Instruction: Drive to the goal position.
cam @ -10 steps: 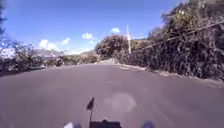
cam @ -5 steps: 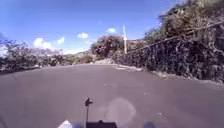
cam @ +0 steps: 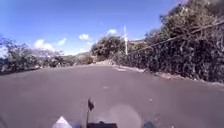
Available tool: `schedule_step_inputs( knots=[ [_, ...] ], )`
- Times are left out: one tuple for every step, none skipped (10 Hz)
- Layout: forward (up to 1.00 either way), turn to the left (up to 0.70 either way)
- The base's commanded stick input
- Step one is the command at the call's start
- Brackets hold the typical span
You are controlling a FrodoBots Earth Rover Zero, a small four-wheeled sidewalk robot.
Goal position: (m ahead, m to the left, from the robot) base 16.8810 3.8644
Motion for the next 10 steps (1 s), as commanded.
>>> schedule_step_inputs(
  knots=[
    [0.5,0.0],
    [0.5,0.0],
    [0.5,0.0],
    [0.5,0.0],
    [0.5,0.0],
    [0.5,0.0],
    [0.5,0.0],
    [0.5,0.0],
    [0.5,0.0],
    [0.5,0.0]
  ],
)
